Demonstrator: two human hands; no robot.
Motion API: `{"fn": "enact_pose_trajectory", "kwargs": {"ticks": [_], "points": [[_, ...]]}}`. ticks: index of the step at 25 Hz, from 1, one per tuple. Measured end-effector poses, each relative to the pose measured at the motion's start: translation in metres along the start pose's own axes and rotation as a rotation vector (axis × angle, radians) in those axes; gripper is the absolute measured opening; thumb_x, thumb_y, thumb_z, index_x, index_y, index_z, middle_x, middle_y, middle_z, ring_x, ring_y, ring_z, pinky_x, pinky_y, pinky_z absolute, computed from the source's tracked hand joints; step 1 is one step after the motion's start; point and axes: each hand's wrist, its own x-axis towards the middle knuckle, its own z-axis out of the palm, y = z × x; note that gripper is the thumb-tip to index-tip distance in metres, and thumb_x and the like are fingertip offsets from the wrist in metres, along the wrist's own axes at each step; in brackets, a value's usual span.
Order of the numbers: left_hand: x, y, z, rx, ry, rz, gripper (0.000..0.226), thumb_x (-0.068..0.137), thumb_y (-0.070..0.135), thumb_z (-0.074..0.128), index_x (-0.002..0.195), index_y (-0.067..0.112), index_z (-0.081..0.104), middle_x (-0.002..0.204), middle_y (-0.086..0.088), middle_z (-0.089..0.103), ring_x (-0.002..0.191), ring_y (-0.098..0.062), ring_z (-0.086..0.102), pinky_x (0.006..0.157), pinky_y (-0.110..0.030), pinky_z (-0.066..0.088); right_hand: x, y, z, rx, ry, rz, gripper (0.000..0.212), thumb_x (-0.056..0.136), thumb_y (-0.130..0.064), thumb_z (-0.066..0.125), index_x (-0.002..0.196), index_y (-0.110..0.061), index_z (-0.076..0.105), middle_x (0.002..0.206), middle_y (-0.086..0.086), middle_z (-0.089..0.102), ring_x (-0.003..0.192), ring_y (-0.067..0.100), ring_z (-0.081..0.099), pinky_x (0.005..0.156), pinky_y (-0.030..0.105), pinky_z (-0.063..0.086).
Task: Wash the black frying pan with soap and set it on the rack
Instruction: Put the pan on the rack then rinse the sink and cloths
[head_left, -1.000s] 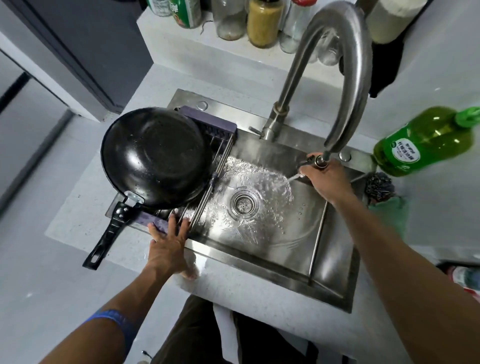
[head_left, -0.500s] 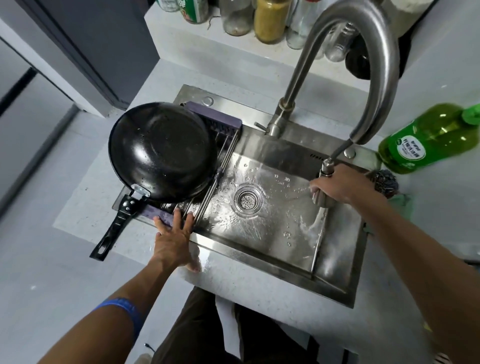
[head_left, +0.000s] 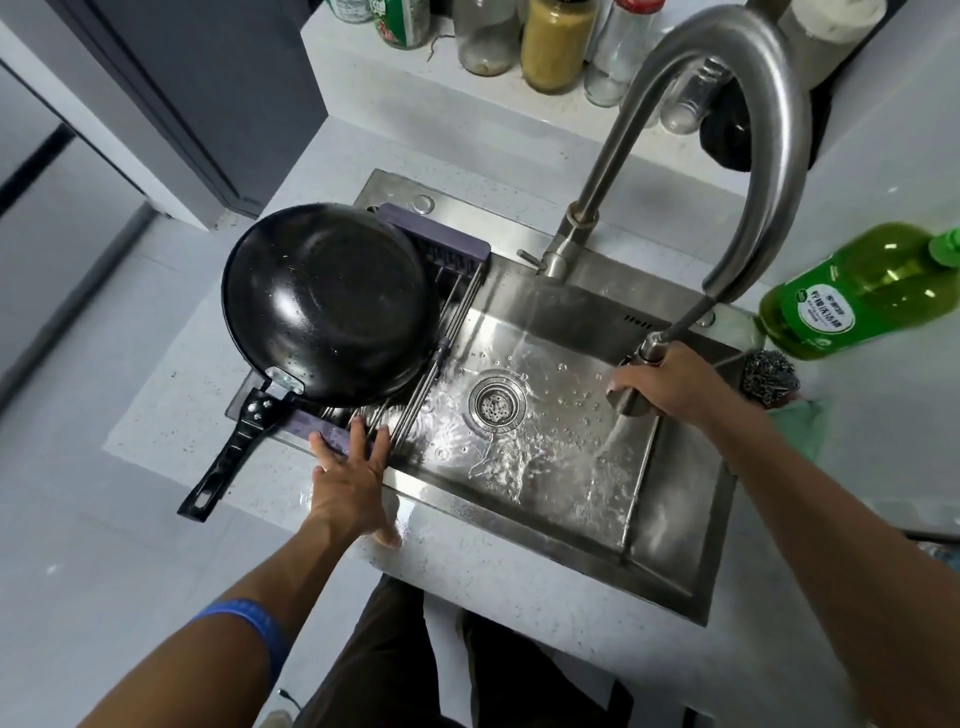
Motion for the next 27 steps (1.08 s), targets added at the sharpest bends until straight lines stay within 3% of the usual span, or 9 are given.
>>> {"fn": "enact_pose_trajectory", "kwargs": {"ticks": [7,10,13,15,18,20,23,25,27], "points": [[0.000,0.000,0.000,-0.007,-0.003,0.001,0.149,0.052,0.064,0.083,0.150,0.026,-0.023,0.157,-0.005,-0.027,0.134,-0.060,-0.020,0.111,-0.055,0.031,-0.021,-0.047,0.066,0.262,-0.027,-0.042,0.019,0.081,-0.038,0.073,0.085,-0.019,0.070,0.079,-0.003,0.073,0.075,0.013,0.069,0.070,0.032,0.053],[-0.001,0.000,0.000,-0.010,-0.005,0.001,0.148,0.053,0.062,0.084,0.150,0.026,-0.023,0.157,-0.005,-0.027,0.135,-0.059,-0.020,0.111,-0.055,0.031,-0.020,-0.040,0.060,0.161,-0.088,-0.069,0.022,0.082,-0.041,0.072,0.083,-0.018,0.072,0.079,-0.003,0.074,0.075,0.012,0.070,0.070,0.033,0.054],[-0.001,0.001,0.000,-0.010,-0.003,-0.002,0.148,0.053,0.061,0.084,0.150,0.026,-0.022,0.157,-0.005,-0.028,0.135,-0.059,-0.020,0.110,-0.054,0.034,-0.009,-0.023,0.035,-0.026,-0.030,-0.035,0.033,0.070,-0.050,0.071,0.074,-0.017,0.074,0.075,0.000,0.074,0.076,0.020,0.071,0.077,0.038,0.057],[-0.001,0.001,0.000,-0.016,-0.009,-0.003,0.148,0.053,0.061,0.085,0.150,0.026,-0.023,0.157,-0.005,-0.028,0.135,-0.059,-0.020,0.109,-0.054,0.035,-0.008,-0.026,0.030,-0.057,-0.048,-0.024,0.038,0.064,-0.052,0.071,0.075,-0.016,0.072,0.074,0.004,0.072,0.071,0.023,0.069,0.070,0.037,0.056],[-0.002,0.000,-0.001,-0.009,-0.004,0.000,0.148,0.054,0.061,0.084,0.149,0.026,-0.024,0.157,-0.005,-0.028,0.134,-0.060,-0.020,0.108,-0.053,0.037,-0.020,-0.041,0.048,0.088,-0.193,-0.048,0.023,0.079,-0.035,0.075,0.084,-0.014,0.067,0.063,0.000,0.066,0.049,0.006,0.060,0.049,0.018,0.047],[-0.002,0.001,-0.001,-0.016,-0.001,0.004,0.148,0.054,0.061,0.084,0.149,0.026,-0.023,0.157,-0.005,-0.028,0.135,-0.059,-0.020,0.109,-0.053,0.037,-0.024,-0.044,0.055,0.099,-0.219,-0.067,0.019,0.083,-0.028,0.074,0.084,-0.012,0.065,0.053,-0.005,0.062,0.038,0.001,0.053,0.040,0.013,0.038],[-0.002,0.001,-0.001,-0.014,0.001,0.001,0.148,0.053,0.062,0.084,0.149,0.026,-0.023,0.157,-0.005,-0.027,0.134,-0.059,-0.021,0.109,-0.054,0.035,-0.019,-0.035,0.040,0.024,-0.190,-0.040,0.021,0.081,-0.029,0.075,0.074,-0.015,0.062,0.041,-0.006,0.057,0.040,0.009,0.054,0.045,0.019,0.041],[-0.001,0.001,0.000,-0.015,0.008,0.004,0.149,0.053,0.062,0.084,0.150,0.026,-0.022,0.158,-0.005,-0.026,0.134,-0.060,-0.021,0.110,-0.055,0.034,-0.014,-0.028,0.029,-0.038,-0.164,-0.008,0.022,0.080,-0.030,0.075,0.070,-0.017,0.062,0.049,-0.002,0.059,0.047,0.017,0.055,0.051,0.026,0.045],[-0.001,0.000,0.001,-0.016,0.015,0.009,0.149,0.052,0.062,0.085,0.150,0.025,-0.022,0.158,-0.006,-0.024,0.133,-0.061,-0.021,0.110,-0.055,0.033,-0.017,-0.029,0.029,-0.005,-0.153,-0.010,0.020,0.082,-0.029,0.075,0.072,-0.016,0.063,0.058,0.001,0.061,0.047,0.015,0.056,0.049,0.025,0.045]]}}
